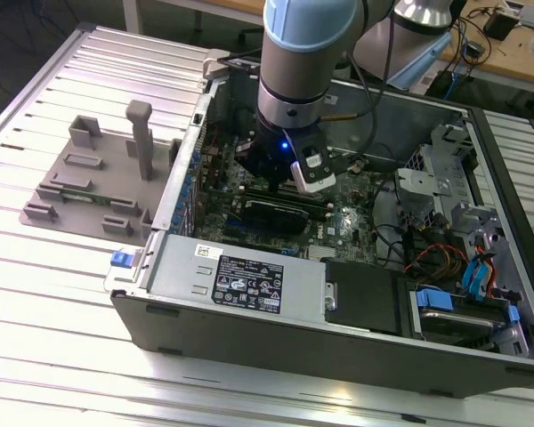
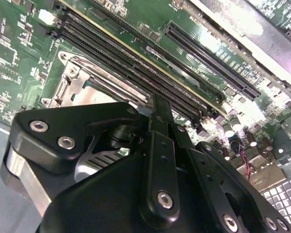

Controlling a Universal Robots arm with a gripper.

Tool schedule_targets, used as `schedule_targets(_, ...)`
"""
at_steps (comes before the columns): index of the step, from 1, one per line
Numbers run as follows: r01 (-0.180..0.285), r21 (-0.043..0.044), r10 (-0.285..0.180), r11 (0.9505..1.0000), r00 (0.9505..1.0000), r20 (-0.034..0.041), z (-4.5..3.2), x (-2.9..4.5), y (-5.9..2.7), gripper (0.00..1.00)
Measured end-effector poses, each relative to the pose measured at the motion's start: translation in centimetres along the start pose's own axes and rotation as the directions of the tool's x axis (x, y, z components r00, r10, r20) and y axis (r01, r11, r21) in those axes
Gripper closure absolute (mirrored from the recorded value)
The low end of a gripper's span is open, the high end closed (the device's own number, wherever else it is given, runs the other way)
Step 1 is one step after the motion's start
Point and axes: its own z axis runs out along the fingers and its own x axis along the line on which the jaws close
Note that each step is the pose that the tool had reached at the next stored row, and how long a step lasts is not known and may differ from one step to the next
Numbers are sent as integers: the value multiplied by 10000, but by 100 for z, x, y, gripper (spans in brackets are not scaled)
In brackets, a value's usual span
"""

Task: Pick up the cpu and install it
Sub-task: 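Install the second cpu locking lever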

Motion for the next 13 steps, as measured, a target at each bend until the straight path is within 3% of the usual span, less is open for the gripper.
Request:
schedule_targets(3,-31,-121,32,9999,10000,10,33,25,-5,89)
schedule_targets(6,-56,-375,57,9993,10000,28,55,53,-6,89)
schedule_targets(11,-82,-647,85,9979,10000,46,91,68,-10,89)
schedule_targets(13,-92,-821,97,9966,9999,57,106,69,-13,89)
